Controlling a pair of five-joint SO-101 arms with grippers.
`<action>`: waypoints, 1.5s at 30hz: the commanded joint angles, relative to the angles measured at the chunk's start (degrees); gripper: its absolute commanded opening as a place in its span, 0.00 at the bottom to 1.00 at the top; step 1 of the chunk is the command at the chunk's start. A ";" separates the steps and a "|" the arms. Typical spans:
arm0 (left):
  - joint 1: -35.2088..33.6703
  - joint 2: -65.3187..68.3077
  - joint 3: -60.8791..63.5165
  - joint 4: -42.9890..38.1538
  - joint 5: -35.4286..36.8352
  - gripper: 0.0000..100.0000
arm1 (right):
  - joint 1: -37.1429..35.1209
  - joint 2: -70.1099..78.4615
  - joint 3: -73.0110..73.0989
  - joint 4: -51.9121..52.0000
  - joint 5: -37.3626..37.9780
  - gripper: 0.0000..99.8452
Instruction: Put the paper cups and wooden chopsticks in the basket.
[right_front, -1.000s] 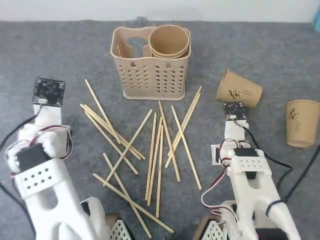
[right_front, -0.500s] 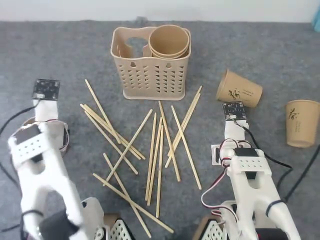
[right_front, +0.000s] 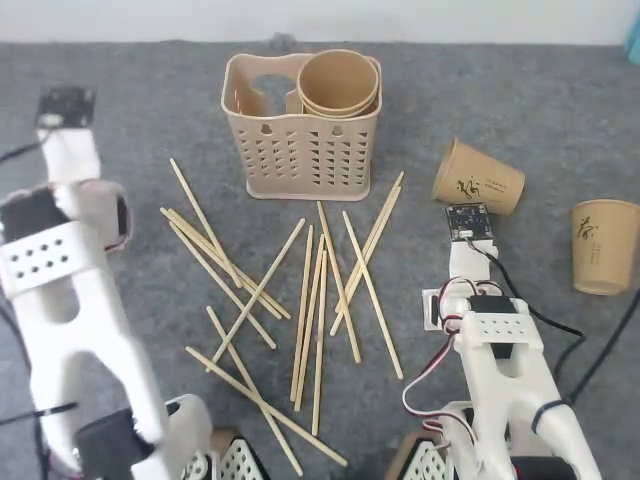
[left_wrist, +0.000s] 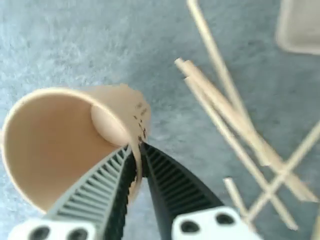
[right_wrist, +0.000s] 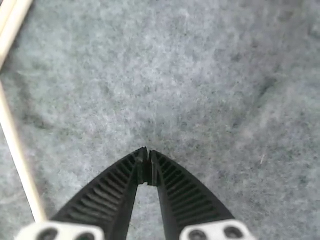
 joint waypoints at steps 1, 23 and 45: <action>8.18 0.09 -17.54 10.02 5.36 0.01 | -0.57 -1.71 -0.26 -0.48 0.88 0.01; 42.90 23.21 -64.48 -7.65 31.12 0.01 | -0.57 -1.71 -0.26 -0.75 0.88 0.01; 45.10 53.10 -92.18 3.96 24.97 0.01 | -0.57 -1.71 -0.44 -1.01 2.99 0.01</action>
